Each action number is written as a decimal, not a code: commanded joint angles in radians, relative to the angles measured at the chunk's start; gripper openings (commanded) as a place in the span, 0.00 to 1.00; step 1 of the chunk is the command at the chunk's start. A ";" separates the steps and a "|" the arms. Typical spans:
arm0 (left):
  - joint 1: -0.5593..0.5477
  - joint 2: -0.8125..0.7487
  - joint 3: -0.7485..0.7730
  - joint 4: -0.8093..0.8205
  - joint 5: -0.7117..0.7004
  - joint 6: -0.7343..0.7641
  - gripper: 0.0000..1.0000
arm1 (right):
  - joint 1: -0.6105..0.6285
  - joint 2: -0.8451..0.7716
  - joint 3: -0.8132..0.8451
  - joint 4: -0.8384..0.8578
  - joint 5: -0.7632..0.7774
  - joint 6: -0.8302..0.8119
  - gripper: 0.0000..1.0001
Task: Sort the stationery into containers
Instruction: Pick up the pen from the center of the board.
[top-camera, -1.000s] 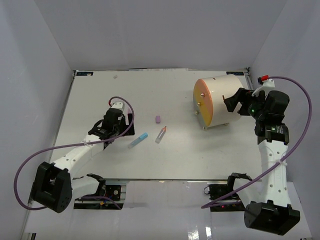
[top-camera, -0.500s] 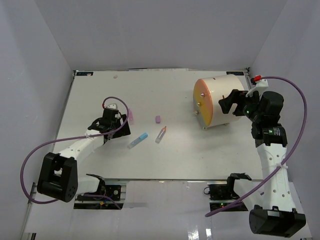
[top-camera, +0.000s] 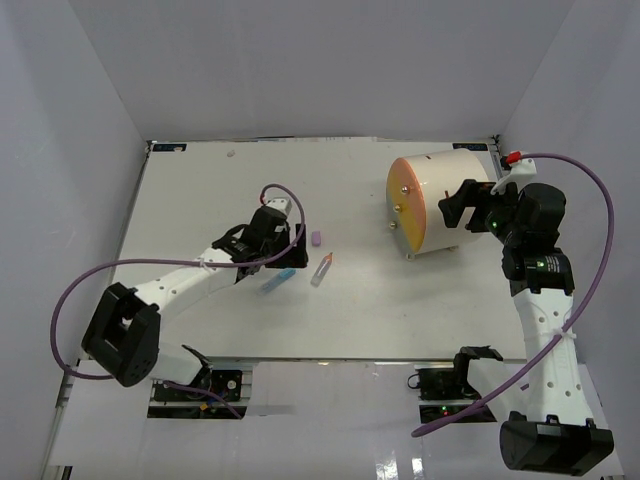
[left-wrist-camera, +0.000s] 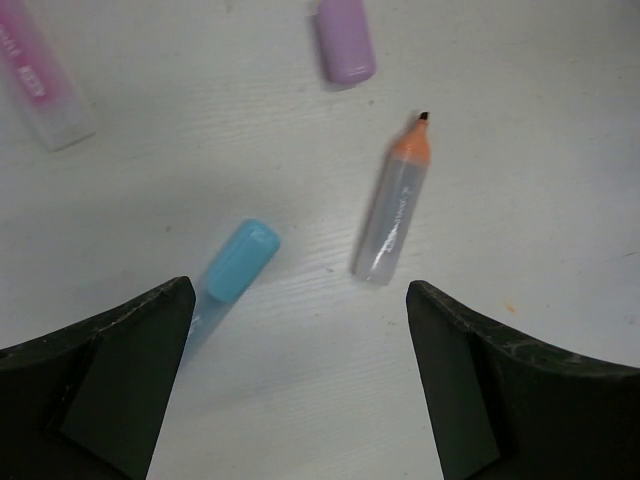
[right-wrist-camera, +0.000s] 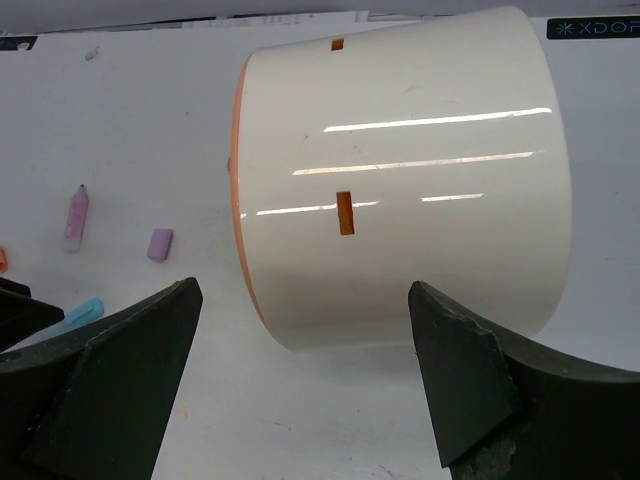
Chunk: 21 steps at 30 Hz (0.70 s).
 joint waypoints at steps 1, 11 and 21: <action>-0.065 0.076 0.085 0.009 -0.037 -0.036 0.98 | 0.011 -0.025 -0.007 0.010 0.024 -0.016 0.90; -0.214 0.362 0.280 -0.025 -0.101 -0.058 0.96 | 0.035 -0.048 -0.012 0.007 0.083 -0.034 0.90; -0.234 0.440 0.279 -0.065 -0.135 -0.084 0.84 | 0.077 -0.063 -0.014 -0.003 0.143 -0.059 0.90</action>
